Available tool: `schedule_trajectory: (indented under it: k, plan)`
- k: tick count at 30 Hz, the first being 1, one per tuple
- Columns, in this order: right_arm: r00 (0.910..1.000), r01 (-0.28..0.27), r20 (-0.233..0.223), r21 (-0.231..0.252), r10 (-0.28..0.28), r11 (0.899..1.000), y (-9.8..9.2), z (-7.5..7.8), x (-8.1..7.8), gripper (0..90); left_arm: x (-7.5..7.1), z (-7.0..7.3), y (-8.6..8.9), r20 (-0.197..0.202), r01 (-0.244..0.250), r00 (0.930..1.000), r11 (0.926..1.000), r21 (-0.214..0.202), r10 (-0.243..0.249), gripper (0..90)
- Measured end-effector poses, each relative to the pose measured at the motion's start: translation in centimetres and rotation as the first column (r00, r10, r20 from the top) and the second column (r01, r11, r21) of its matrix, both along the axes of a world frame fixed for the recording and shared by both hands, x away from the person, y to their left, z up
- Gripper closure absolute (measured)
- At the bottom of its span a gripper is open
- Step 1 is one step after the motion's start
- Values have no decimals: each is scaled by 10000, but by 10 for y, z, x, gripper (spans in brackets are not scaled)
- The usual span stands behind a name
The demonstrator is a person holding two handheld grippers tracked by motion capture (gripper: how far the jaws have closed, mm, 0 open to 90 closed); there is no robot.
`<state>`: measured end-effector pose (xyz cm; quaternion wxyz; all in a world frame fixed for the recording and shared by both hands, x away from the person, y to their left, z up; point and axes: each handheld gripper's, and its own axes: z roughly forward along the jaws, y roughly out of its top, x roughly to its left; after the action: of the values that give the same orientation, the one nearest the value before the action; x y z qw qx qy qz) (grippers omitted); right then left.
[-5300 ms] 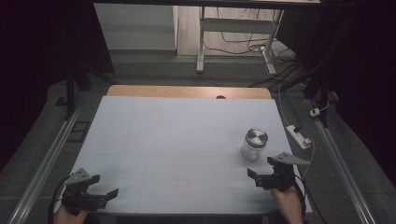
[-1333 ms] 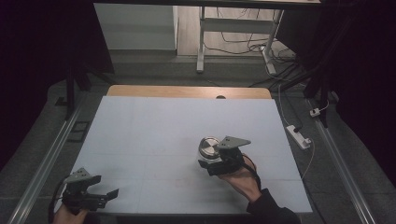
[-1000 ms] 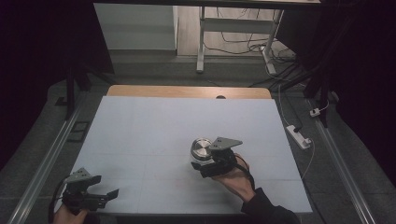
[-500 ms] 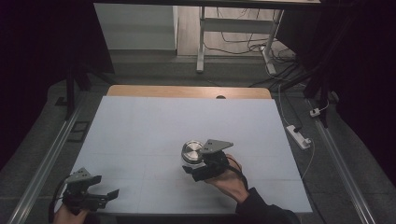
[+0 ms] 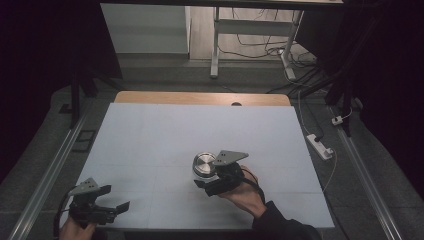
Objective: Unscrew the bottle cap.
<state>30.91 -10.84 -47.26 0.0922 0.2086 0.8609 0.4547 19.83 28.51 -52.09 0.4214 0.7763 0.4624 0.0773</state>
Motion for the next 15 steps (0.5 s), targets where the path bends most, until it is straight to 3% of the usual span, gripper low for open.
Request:
schedule_trajectory:
  k: [5,11,15]
  plan:
    - [10000,-37,-10,-33,37,10000,0,0,-1,153,8,6,-11,400,768,9963,9970,10,-767,0]
    - [9999,-116,24,20,116,9999,1,1,-2,153,20,19,-25,1168,1514,9819,9884,-141,-1488,0]
    - [9997,-238,26,44,238,9997,1,2,-3,153,30,26,-35,1101,1892,9766,9815,-295,-1849,0]
